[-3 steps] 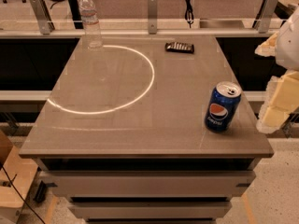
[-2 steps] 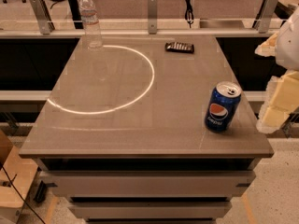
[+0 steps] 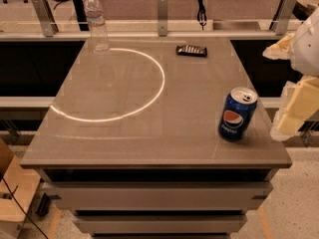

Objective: Move pepsi can near water bottle

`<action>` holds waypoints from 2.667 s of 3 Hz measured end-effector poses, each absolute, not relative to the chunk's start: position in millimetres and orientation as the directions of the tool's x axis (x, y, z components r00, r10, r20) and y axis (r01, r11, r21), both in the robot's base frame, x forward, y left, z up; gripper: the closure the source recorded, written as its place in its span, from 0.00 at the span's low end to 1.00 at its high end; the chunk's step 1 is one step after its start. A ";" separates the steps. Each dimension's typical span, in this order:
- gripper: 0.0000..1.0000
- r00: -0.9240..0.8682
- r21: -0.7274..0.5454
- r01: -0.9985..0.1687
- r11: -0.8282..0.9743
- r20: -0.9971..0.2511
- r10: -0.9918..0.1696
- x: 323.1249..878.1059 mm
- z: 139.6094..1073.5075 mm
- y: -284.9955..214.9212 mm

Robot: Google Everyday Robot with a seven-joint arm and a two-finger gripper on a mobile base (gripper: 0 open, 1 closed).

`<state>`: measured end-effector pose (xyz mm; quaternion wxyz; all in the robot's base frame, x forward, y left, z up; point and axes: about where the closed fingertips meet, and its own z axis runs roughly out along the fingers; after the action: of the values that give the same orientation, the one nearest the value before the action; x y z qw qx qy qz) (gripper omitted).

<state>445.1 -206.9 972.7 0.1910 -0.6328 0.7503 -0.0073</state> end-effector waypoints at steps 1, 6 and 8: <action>0.00 -0.040 -0.260 -0.957 0.131 -0.328 -0.944 457.5 955.6 -195.4; 0.54 0.002 -0.225 -0.971 0.078 -0.336 -0.942 500.6 914.6 -182.5; 0.99 0.042 -0.302 -0.951 0.061 -0.323 -0.946 514.8 960.5 -164.3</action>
Offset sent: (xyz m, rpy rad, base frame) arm 0.0407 0.0229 -0.0680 0.1542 -0.0168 0.1448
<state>514.8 -164.3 960.5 0.2267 -0.6853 0.6921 0.0066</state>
